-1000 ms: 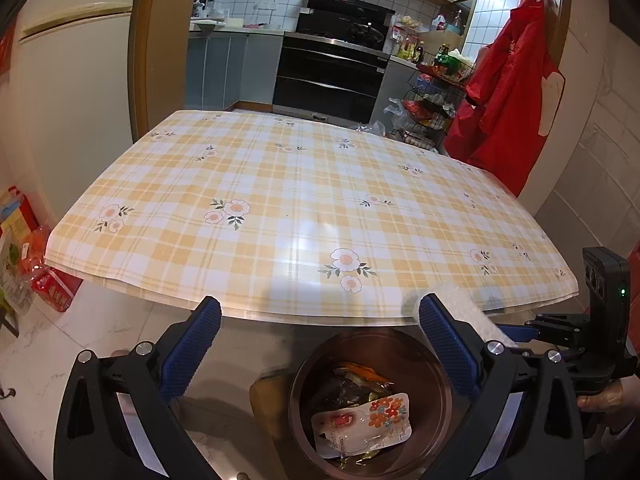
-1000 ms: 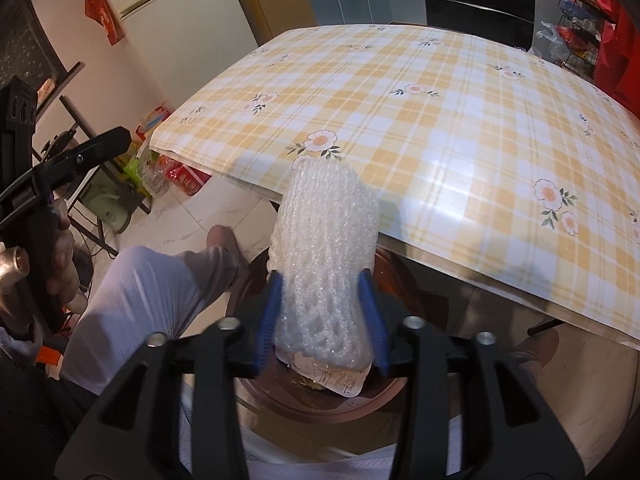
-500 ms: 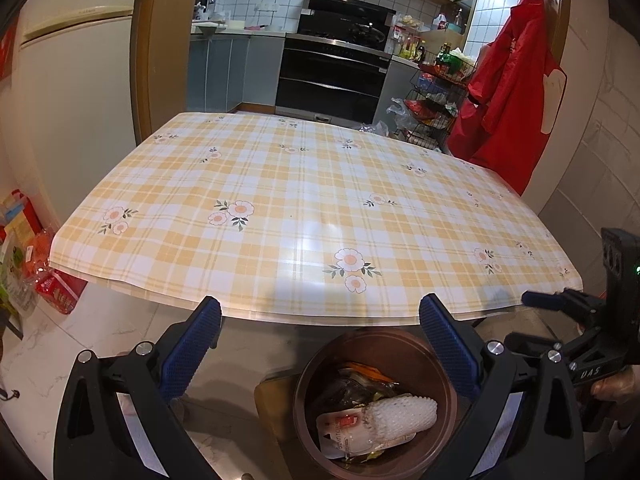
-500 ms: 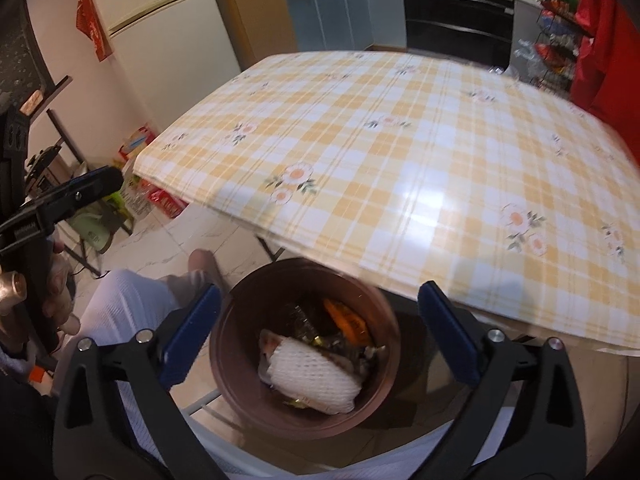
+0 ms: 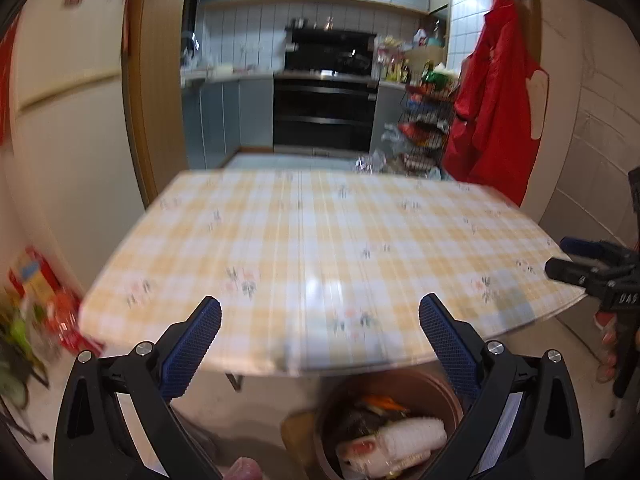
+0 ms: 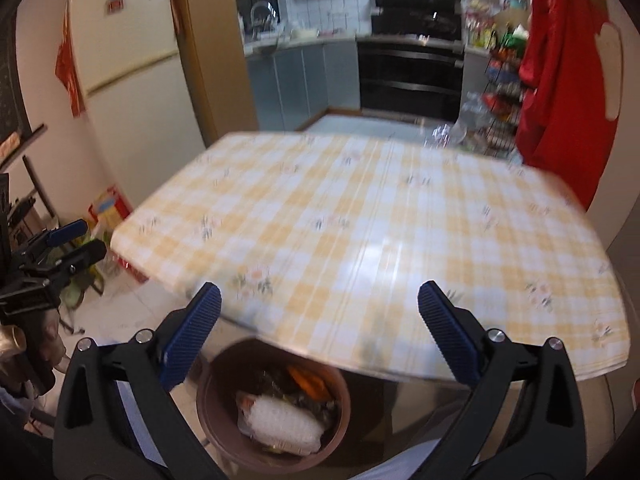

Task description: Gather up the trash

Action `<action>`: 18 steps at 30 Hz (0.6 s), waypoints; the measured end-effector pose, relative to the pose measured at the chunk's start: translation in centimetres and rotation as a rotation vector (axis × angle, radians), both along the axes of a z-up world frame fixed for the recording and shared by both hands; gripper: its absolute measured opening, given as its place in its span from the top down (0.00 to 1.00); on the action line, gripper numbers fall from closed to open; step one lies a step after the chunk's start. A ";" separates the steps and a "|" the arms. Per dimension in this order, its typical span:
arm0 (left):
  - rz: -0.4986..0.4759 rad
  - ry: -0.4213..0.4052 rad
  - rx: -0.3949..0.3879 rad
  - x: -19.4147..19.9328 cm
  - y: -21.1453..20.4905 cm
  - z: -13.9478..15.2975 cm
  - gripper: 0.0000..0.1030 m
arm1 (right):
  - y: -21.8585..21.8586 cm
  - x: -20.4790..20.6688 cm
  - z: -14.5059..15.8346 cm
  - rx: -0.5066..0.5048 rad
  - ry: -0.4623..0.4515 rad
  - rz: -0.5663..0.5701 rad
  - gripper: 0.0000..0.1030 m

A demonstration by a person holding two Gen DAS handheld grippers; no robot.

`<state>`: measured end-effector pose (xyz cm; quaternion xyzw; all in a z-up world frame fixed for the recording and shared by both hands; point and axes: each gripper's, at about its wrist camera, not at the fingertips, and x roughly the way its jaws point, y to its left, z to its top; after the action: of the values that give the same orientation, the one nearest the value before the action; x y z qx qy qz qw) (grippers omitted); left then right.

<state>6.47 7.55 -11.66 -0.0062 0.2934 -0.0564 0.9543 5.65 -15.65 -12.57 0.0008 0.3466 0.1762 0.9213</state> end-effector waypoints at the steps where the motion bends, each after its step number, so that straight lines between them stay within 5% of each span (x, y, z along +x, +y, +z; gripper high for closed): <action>1: -0.003 -0.015 0.010 0.0 -0.1 0.8 0.06 | -0.2 -0.1 0.9 0.005 -0.016 -0.005 0.06; 10: -0.019 -0.164 0.104 -1.1 -2.0 8.7 0.06 | -1.8 -2.1 8.4 0.012 -0.164 -0.089 0.06; 18: -0.024 -0.182 0.085 -2.0 -2.7 10.6 0.06 | -2.1 -3.3 9.9 -0.003 -0.193 -0.109 0.05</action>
<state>4.45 4.89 -1.02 0.0427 0.2079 -0.0558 0.9756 2.34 -17.75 -2.65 0.0012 0.2559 0.1246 0.9586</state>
